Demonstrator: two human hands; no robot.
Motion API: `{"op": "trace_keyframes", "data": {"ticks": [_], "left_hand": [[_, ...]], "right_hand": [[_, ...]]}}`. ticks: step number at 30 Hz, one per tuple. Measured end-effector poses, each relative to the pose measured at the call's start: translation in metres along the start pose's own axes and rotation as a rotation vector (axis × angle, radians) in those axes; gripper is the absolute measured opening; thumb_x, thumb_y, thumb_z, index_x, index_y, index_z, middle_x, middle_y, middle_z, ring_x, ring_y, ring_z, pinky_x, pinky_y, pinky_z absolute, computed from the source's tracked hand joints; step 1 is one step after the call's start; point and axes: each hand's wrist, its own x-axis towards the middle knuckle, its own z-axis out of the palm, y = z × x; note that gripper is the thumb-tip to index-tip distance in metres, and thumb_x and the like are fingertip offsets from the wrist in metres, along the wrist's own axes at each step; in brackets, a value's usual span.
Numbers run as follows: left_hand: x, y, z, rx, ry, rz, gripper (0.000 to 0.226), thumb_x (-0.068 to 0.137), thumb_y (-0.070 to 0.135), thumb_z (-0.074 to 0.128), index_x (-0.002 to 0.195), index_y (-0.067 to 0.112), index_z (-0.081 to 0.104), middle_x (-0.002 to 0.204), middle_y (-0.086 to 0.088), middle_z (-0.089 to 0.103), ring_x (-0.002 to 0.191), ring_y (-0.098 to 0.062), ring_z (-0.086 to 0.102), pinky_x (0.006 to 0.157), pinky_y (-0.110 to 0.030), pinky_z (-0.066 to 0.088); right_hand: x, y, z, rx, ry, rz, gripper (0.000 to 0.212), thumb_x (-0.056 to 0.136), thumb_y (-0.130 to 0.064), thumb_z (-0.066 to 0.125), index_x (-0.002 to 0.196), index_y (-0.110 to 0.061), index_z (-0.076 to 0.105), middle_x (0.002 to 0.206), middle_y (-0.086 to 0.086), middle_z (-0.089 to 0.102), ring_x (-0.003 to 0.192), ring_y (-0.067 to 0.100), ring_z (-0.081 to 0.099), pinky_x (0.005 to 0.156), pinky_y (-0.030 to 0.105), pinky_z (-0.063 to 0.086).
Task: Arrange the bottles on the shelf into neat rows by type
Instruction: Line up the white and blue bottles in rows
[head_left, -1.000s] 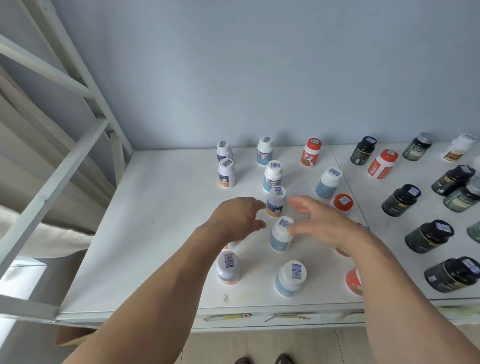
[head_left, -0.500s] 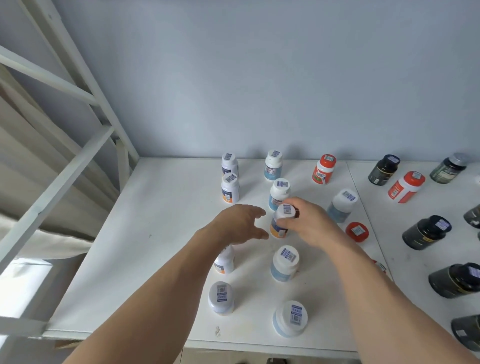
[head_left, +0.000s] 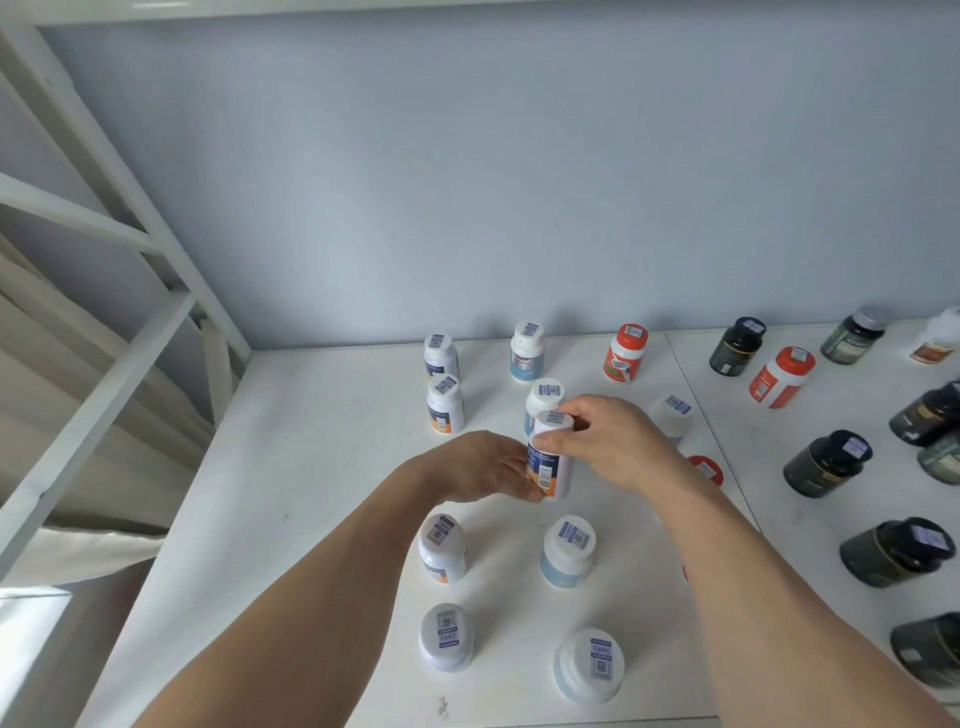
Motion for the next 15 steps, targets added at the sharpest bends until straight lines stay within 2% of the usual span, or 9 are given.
{"op": "trace_keyframes", "data": {"ticks": [11,15], "left_hand": [[0.008,-0.002,-0.003,-0.005,-0.045,0.010,0.032,0.073,0.030,0.080,0.104,0.032,0.072,0.103,0.009,0.074,0.106,-0.014,0.065,0.104,-0.040,0.044],[0.013,-0.003,-0.001,0.122,0.020,-0.002,0.039,0.073,0.036,0.080,0.110,0.030,0.068,0.110,0.011,0.071,0.107,-0.013,0.063,0.100,-0.033,0.046]], "right_hand": [[0.001,0.000,-0.001,-0.002,-0.001,0.027,0.025,0.075,-0.046,0.075,0.092,-0.030,0.069,0.086,-0.013,0.069,0.081,0.005,0.063,0.065,0.023,0.045],[0.001,0.005,0.000,0.036,-0.003,0.033,0.024,0.076,-0.042,0.076,0.096,-0.033,0.066,0.089,-0.016,0.068,0.084,0.004,0.062,0.065,0.021,0.042]]}}
